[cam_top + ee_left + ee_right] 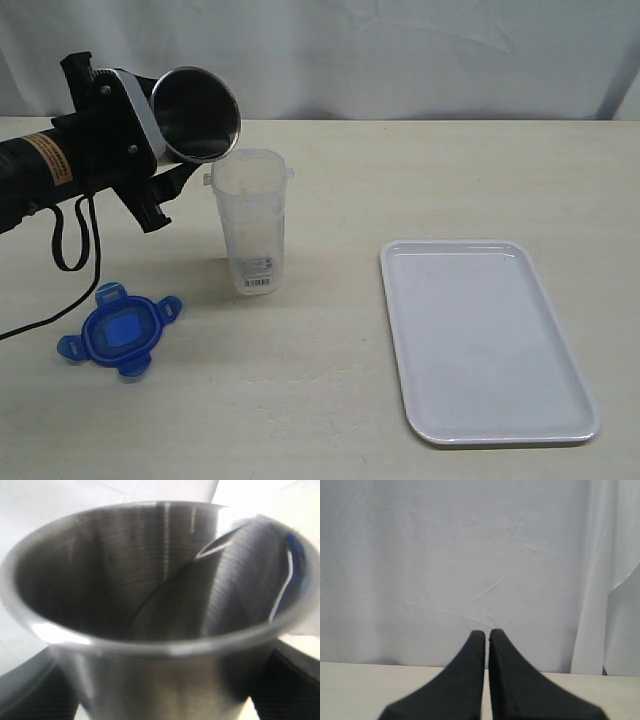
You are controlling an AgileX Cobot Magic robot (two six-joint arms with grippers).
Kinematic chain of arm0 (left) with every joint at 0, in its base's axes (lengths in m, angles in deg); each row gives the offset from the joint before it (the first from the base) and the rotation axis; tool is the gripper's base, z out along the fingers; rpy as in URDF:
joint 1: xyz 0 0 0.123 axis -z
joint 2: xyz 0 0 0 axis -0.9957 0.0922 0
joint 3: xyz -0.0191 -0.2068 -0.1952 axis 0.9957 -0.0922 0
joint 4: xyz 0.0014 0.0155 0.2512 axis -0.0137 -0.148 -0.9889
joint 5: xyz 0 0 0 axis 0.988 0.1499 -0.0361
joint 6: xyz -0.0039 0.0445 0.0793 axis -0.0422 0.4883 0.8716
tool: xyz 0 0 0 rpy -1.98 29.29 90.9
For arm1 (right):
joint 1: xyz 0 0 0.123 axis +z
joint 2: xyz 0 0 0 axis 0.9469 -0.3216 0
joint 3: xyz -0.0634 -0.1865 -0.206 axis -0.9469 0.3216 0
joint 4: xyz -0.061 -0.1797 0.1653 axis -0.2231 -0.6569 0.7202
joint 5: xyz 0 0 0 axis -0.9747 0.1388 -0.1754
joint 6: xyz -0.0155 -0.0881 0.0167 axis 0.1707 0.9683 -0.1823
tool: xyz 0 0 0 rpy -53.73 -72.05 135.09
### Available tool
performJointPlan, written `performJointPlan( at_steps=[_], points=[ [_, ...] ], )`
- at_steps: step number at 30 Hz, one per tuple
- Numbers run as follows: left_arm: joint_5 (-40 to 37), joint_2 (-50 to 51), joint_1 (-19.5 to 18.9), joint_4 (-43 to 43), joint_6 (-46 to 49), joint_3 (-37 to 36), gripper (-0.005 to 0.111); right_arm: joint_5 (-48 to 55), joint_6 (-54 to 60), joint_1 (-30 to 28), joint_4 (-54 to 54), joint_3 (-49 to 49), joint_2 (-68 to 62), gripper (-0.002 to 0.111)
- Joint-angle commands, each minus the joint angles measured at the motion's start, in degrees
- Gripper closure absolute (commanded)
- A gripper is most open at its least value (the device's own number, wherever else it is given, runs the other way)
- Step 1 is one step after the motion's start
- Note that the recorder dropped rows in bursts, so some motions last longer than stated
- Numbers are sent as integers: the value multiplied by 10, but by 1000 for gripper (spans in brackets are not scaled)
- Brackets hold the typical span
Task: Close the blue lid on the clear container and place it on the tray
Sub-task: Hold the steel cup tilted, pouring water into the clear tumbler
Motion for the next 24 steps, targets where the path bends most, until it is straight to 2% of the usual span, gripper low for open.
performJointPlan(
  at_steps=[1, 24],
  points=[
    [39, -10, 2, 13, 9, 3, 107, -2, -1, -2, 1, 1, 2, 104],
    [39, -10, 2, 13, 22, 3, 107, -2, -3, -2, 1, 1, 2, 104]
  ],
)
